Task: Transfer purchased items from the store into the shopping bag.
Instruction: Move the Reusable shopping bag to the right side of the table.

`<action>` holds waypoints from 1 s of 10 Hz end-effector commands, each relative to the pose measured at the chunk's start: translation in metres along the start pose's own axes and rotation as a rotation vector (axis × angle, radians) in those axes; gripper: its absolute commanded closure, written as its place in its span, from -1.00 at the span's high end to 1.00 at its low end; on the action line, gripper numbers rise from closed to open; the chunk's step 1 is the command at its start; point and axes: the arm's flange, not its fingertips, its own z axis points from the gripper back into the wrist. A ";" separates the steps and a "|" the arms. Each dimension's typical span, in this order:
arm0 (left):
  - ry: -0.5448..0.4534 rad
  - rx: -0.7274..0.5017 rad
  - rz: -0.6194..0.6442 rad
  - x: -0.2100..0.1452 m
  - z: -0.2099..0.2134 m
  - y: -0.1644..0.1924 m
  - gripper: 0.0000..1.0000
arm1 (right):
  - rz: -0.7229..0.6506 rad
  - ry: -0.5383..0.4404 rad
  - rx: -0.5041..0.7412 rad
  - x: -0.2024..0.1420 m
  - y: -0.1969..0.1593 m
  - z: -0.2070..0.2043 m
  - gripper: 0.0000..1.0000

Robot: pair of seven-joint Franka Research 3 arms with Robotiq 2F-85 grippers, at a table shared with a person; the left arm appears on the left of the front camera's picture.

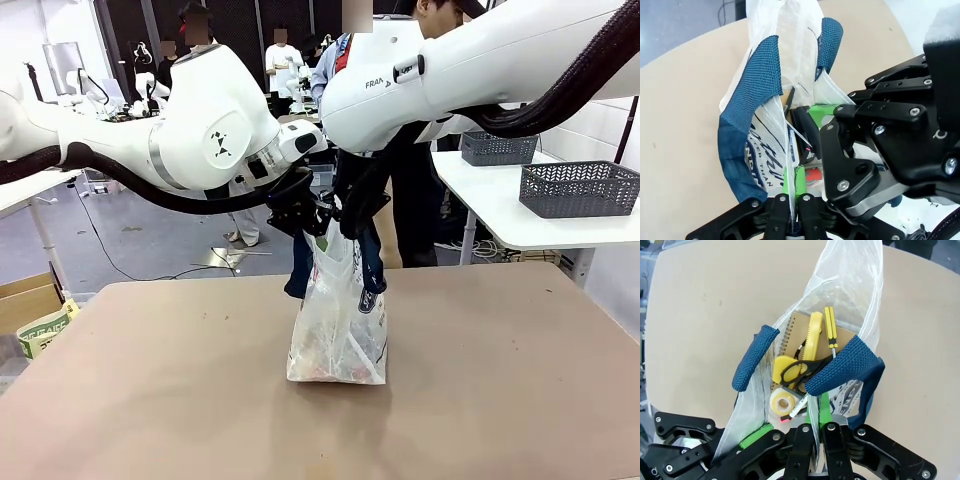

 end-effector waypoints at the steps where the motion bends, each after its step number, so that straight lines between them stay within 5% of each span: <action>1: -0.035 -0.040 -0.024 0.003 0.004 -0.002 -1.00 | 0.017 -0.013 0.041 0.003 0.001 -0.003 -1.00; 2: -0.037 -0.042 -0.029 0.003 0.004 -0.002 -1.00 | 0.016 -0.012 0.041 0.003 0.002 -0.003 -1.00; 7: -0.059 -0.091 -0.034 -0.011 0.012 0.006 1.00 | 0.006 -0.020 0.051 0.004 0.000 -0.001 -1.00; 10: -0.074 -0.142 -0.059 -0.013 0.018 0.005 1.00 | 0.005 -0.015 0.069 0.007 0.000 -0.001 -1.00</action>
